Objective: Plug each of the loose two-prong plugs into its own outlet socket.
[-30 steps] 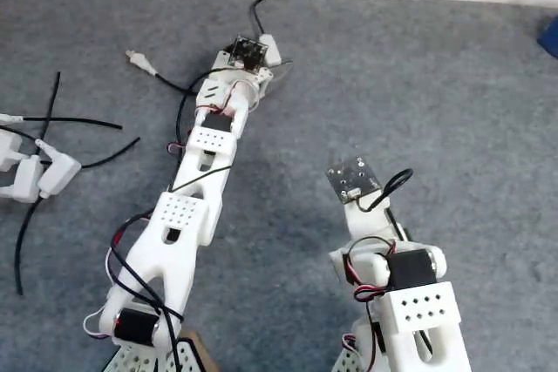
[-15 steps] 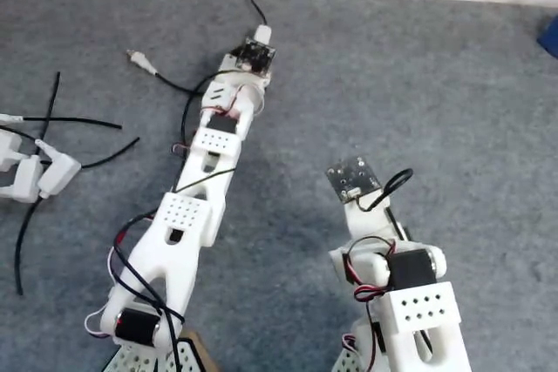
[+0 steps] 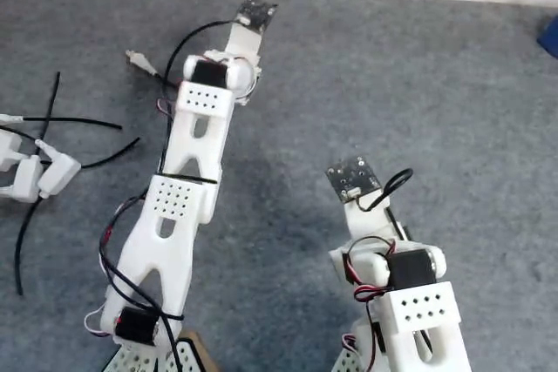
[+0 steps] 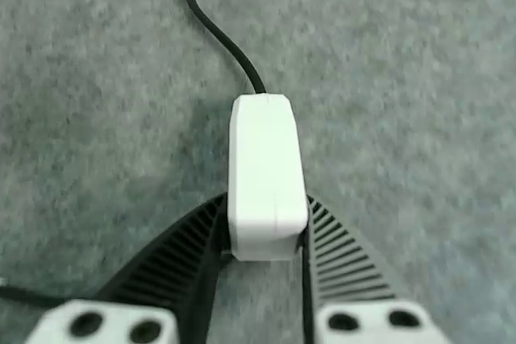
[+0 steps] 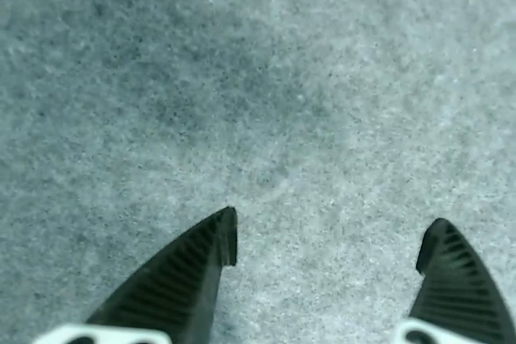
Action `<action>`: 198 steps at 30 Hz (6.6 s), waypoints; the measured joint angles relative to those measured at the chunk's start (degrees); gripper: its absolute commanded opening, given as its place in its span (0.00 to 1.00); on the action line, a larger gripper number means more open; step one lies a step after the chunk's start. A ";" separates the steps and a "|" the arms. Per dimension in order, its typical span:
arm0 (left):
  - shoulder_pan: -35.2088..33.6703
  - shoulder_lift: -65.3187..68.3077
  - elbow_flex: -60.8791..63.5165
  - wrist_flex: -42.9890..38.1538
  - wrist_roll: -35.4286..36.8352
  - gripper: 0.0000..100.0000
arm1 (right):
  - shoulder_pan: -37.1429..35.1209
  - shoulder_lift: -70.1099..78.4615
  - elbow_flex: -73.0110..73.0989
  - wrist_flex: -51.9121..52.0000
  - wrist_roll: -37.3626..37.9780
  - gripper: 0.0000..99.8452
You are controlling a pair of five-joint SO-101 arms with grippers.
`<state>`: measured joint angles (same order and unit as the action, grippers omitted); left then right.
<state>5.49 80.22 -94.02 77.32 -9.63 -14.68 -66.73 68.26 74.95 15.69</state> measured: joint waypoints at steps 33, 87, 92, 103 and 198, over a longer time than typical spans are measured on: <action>24.44 -42.11 44.92 24.62 -7.74 0.01 | 16.00 0.00 0.00 0.70 0.00 0.34; -23.12 -87.12 73.67 24.62 -51.16 0.01 | 20.75 9.76 -5.10 2.37 0.00 0.34; -22.77 -96.18 90.55 24.62 -52.13 0.01 | 20.75 9.76 -5.10 2.37 0.00 0.34; 18.29 -99.69 116.40 18.99 -34.46 0.01 | 18.90 9.76 -5.10 2.37 0.00 0.34; 40.88 -94.24 130.55 1.67 -47.74 0.18 | 37.19 9.58 -5.01 -0.09 5.63 0.34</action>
<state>46.37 -14.02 36.53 78.99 -57.36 22.51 -57.14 63.25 74.86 21.32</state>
